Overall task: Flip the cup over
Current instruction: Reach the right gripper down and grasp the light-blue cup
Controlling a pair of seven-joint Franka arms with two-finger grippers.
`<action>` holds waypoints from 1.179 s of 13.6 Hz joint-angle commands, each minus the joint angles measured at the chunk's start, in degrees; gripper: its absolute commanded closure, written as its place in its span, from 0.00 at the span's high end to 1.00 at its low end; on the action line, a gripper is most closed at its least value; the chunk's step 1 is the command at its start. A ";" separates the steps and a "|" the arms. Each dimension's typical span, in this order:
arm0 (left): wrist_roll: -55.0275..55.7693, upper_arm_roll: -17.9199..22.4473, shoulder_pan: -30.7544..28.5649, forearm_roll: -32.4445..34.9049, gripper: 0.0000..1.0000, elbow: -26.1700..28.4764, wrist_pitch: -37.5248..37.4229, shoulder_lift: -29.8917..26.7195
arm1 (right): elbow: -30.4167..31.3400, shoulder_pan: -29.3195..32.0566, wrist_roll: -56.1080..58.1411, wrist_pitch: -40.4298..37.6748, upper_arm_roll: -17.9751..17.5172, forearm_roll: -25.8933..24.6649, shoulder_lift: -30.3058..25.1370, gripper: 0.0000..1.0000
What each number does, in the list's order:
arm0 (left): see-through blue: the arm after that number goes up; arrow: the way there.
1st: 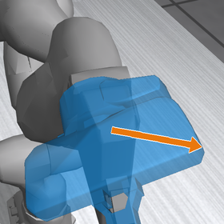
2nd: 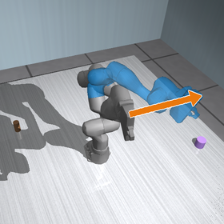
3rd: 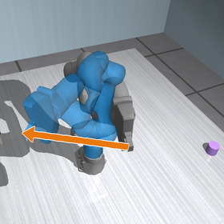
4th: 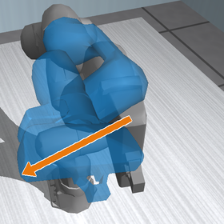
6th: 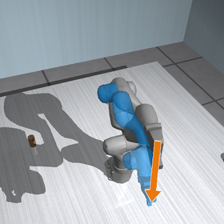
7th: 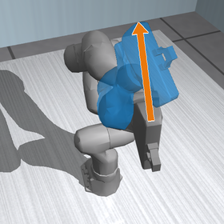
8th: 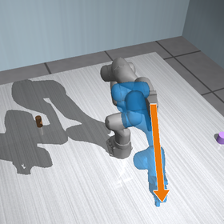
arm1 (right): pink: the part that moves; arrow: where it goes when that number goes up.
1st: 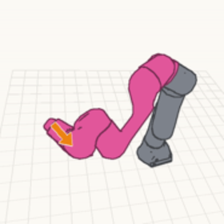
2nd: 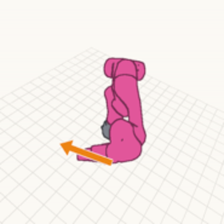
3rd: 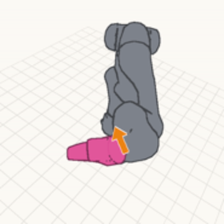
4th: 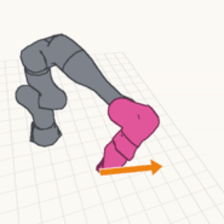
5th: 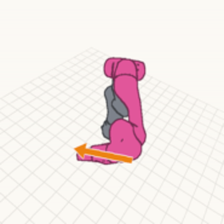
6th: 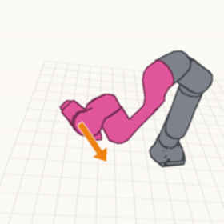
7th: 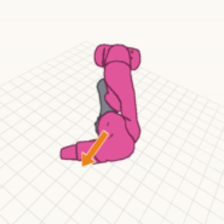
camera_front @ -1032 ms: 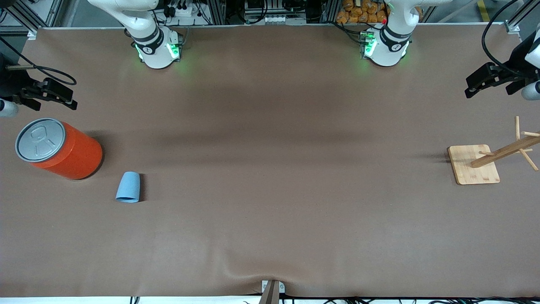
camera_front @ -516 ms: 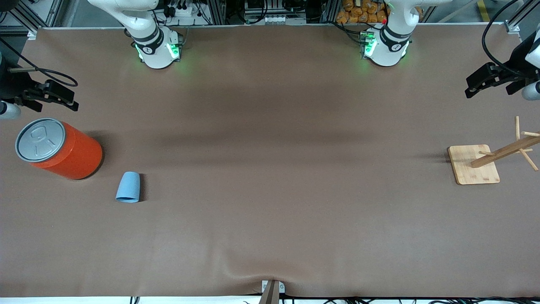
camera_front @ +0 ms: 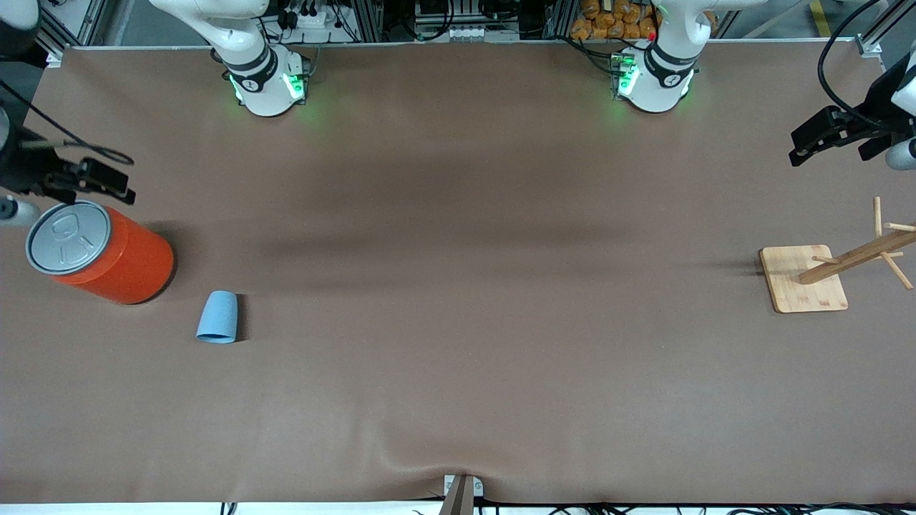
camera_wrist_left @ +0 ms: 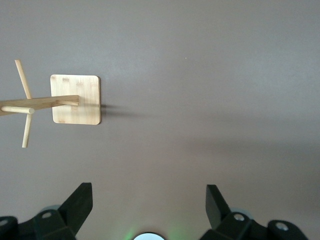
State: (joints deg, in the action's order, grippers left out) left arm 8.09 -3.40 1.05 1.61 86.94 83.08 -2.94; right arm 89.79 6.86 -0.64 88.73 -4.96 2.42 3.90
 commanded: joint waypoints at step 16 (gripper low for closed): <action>-0.79 -0.47 -0.44 -0.29 1.00 -0.81 -1.08 -0.14 | 7.67 0.26 4.16 42.99 -1.01 -9.97 33.27 1.00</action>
State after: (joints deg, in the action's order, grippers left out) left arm 8.07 -3.50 1.06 1.61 86.82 83.04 -2.94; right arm 95.91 6.55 2.91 128.20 -5.71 -5.57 36.86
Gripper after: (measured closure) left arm 0.000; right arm 0.000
